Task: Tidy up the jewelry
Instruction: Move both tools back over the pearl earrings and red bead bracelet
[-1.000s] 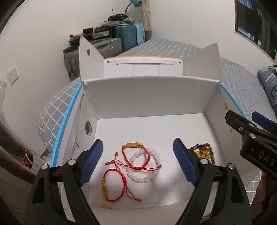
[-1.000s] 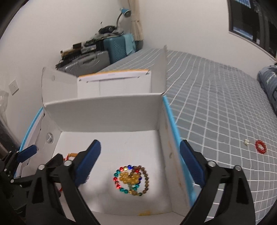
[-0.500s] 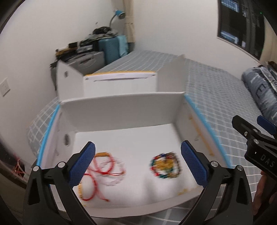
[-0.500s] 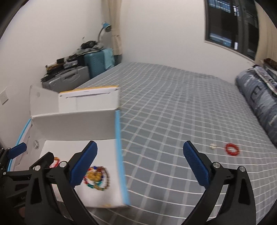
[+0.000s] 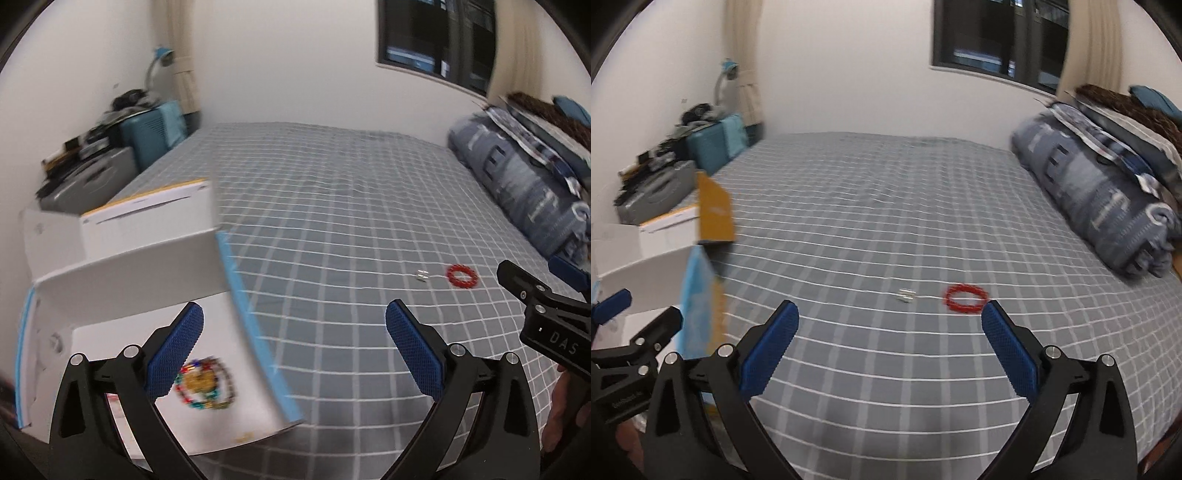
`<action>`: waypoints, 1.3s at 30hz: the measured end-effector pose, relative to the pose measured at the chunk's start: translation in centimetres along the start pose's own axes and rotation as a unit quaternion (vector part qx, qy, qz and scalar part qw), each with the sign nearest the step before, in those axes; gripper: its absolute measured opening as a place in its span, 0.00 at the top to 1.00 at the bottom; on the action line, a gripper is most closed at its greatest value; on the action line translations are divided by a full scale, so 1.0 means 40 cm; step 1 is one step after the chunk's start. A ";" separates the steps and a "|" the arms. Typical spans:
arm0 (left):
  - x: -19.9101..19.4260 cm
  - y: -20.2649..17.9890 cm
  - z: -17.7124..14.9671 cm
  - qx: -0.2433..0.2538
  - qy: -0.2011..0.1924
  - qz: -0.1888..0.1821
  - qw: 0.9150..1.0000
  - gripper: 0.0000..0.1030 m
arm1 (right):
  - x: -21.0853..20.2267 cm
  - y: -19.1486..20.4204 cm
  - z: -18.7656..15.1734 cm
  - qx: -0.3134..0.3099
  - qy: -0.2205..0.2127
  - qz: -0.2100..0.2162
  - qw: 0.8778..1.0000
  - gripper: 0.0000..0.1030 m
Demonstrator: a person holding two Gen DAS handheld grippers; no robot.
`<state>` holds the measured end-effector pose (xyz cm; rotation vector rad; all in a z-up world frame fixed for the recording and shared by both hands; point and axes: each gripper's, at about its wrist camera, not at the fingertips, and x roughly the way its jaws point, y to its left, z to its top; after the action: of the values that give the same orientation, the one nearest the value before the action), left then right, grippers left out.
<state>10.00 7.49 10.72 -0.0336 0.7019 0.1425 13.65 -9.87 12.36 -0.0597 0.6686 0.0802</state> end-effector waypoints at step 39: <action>0.678 -0.468 0.069 0.068 0.132 -0.087 0.985 0.06 | 0.644 -0.395 -0.056 0.083 0.186 -0.015 0.979 0.56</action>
<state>34.89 -7.58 -4.99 0.0172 0.9686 -0.0790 33.87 -24.38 -4.94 0.0790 1.0461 -0.0172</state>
